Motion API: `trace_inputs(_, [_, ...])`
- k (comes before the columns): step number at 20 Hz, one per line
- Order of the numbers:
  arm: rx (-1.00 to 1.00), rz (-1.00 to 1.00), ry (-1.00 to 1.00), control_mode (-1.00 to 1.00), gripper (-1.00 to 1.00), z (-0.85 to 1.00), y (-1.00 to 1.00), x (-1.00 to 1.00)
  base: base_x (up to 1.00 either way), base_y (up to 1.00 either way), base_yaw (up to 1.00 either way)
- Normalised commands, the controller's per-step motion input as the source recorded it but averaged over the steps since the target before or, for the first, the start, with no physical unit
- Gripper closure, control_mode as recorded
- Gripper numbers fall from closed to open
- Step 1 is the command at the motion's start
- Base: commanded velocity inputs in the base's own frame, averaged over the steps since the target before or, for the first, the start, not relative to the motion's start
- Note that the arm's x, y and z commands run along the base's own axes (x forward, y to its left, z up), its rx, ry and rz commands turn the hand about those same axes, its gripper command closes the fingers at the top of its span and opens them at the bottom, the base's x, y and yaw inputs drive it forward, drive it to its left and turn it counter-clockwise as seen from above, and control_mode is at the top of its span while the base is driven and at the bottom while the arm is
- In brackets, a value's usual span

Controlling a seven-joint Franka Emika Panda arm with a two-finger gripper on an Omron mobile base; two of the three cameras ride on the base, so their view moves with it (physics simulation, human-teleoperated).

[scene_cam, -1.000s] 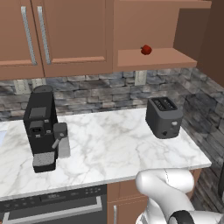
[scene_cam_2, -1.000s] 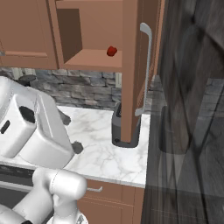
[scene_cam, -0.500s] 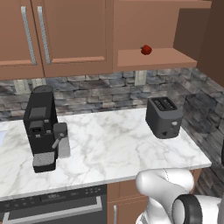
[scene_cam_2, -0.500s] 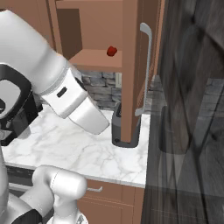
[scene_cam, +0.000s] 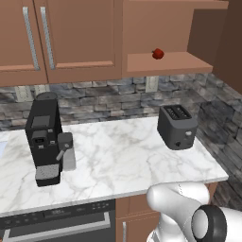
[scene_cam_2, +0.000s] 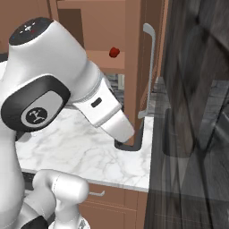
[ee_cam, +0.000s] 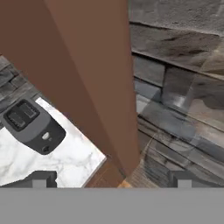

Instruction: Pick the bell pepper from the counter and place it in the cabinet. Then close the cabinet.

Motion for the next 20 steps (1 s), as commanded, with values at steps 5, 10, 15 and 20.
trace_inputs(5, [0.0,0.0,0.0,-1.0,-1.0,-0.2,-0.49,-0.43,0.0,0.0,0.0])
trace_inputs(10, [0.01,0.01,-0.01,-1.0,-1.0,-0.31,-0.23,0.11,0.0,0.0,0.0])
trace_inputs(15, [0.04,0.07,-0.17,-1.0,-1.0,-0.33,-0.03,0.41,0.0,0.0,0.0])
trace_inputs(20, [0.05,0.13,-0.24,-1.0,-1.0,-0.15,0.0,0.49,0.0,0.0,0.0])
